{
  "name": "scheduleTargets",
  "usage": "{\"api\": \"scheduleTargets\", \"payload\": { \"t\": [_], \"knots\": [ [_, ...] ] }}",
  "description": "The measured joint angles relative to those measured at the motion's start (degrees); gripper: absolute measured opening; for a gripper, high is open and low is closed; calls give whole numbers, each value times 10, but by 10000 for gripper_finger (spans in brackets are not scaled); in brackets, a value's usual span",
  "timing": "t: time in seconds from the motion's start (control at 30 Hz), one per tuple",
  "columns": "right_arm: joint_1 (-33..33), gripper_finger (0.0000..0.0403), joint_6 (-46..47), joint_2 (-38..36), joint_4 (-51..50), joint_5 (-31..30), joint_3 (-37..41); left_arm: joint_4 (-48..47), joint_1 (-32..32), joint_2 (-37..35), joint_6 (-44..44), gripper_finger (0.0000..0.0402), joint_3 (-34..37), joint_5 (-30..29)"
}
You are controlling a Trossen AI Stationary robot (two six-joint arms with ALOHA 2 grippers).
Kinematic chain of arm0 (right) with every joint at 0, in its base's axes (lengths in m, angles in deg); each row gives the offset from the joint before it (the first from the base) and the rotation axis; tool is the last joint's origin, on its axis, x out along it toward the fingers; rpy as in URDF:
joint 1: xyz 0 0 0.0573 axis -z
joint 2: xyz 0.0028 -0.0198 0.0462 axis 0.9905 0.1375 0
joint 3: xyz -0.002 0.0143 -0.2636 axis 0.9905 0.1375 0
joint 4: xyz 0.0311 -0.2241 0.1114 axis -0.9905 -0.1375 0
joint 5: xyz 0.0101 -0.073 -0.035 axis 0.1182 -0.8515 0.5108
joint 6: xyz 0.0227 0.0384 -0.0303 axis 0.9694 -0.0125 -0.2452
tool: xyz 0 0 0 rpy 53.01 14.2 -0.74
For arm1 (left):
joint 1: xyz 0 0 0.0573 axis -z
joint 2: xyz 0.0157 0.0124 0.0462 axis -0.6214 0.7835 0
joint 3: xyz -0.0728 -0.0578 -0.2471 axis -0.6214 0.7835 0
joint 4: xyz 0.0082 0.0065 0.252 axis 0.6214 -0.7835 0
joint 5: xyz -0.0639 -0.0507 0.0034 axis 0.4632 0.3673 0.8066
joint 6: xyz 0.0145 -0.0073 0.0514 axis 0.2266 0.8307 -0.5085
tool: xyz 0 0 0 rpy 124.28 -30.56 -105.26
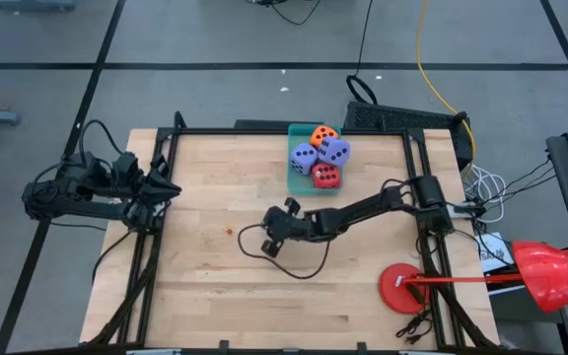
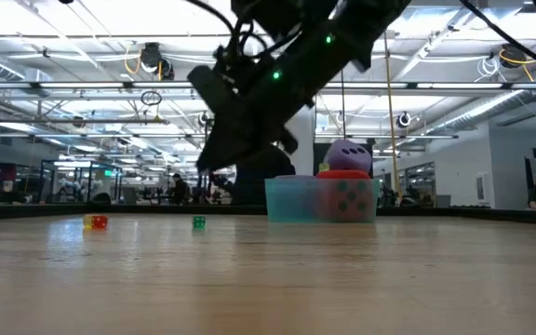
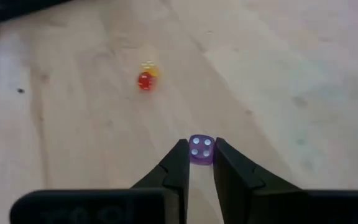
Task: Pick & Place Dice
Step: Put the small purple die into the green bin
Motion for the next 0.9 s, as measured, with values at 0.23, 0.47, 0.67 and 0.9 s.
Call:
{"api": "scheduleTargets", "payload": {
  "t": [0.23, 0.47, 0.67, 0.9],
  "knots": [
    [35, 46, -28, -69, -73, -93, 0, 0, 0, 0, 0, 47, 0, 0],
    [87, 47, -22, -107, -144, -144, -1, 0, 0, 0, 0, 47, 0, 0],
    [124, 47, -22, -112, -201, -144, 0, 0, 0, 0, 0, 47, 0, 0],
    [143, 47, -9, -112, -252, -140, 0, 0, 0, 0, 0, 47, 0, 0]
  ]
}}
